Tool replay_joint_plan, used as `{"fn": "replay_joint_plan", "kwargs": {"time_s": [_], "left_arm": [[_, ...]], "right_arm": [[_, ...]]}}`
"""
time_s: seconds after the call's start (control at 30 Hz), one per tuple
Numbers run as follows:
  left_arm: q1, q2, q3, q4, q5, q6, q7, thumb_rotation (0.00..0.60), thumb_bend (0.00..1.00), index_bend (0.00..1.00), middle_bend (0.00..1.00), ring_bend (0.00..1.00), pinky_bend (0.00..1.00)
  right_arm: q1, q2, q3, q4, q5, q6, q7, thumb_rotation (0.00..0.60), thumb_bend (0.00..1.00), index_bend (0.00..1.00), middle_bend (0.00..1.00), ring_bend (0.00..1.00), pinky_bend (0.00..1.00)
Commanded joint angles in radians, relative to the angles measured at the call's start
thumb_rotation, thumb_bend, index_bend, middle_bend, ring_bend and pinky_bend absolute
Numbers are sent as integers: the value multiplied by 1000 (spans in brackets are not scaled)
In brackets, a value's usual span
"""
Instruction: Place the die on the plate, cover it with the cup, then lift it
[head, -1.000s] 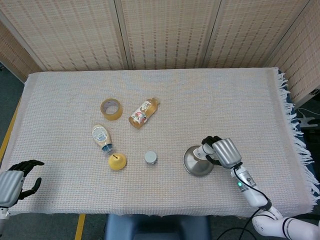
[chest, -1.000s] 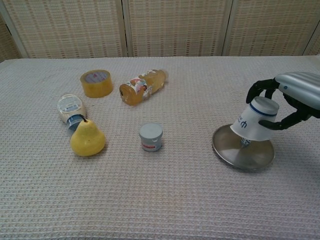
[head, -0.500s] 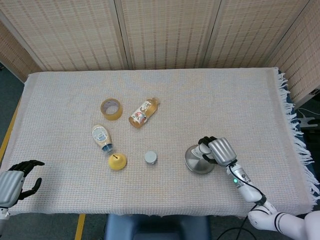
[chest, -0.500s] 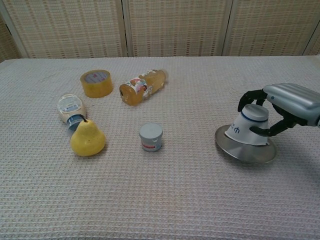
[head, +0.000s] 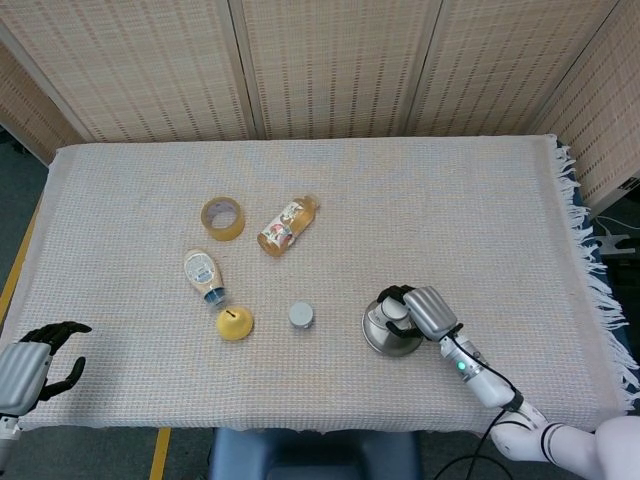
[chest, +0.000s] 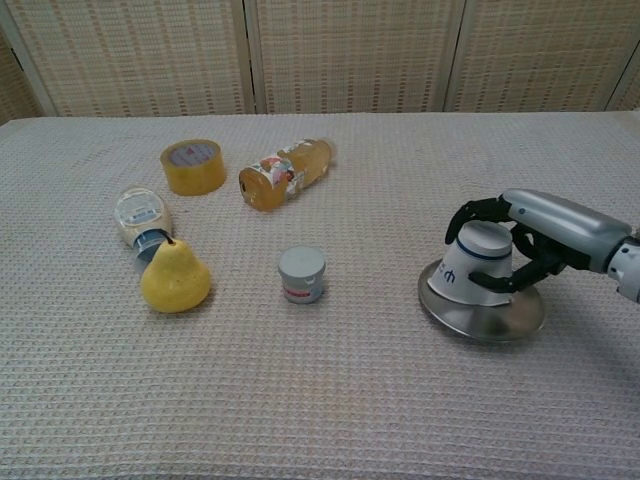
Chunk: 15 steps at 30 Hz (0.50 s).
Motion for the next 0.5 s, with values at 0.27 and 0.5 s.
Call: {"fn": "replay_joint_plan", "kwargs": {"time_s": [0.27,0.5], "left_arm": [[-1,1,1,0,2,-1,-1,600,428,310,309,283,352],[-4,0,3,-1,0,-10,6,600,428,309,310,282,351]], "right_arm": [[-11,-63,13,148,-35,101,-181,600,224,628,489,427,818],[-14,-96,6,208,-40,115,-99,600,223,628,489,427,818]]}}
